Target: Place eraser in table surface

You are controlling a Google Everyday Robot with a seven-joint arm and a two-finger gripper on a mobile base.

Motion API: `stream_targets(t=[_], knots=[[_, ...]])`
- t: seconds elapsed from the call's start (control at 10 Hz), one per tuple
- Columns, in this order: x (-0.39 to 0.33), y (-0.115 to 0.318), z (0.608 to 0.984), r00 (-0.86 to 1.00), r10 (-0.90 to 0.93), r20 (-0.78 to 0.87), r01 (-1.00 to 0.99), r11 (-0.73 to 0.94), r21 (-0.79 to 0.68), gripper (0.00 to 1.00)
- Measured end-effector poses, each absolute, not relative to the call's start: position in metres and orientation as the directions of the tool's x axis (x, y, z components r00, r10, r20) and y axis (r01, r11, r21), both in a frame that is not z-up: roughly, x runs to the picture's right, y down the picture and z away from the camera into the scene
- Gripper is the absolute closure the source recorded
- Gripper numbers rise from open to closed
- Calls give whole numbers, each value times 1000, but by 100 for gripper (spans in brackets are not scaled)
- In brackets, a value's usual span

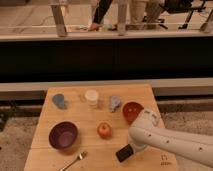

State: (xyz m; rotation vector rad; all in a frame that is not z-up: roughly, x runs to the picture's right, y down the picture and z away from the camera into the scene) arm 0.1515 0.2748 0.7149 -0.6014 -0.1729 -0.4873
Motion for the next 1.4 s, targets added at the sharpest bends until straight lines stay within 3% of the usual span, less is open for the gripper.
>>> stream_targets(t=[0.8, 1.4], knots=[[172, 199, 648, 866, -430, 256, 495, 809, -316, 100], [162, 191, 643, 861, -458, 221, 507, 812, -289, 100]])
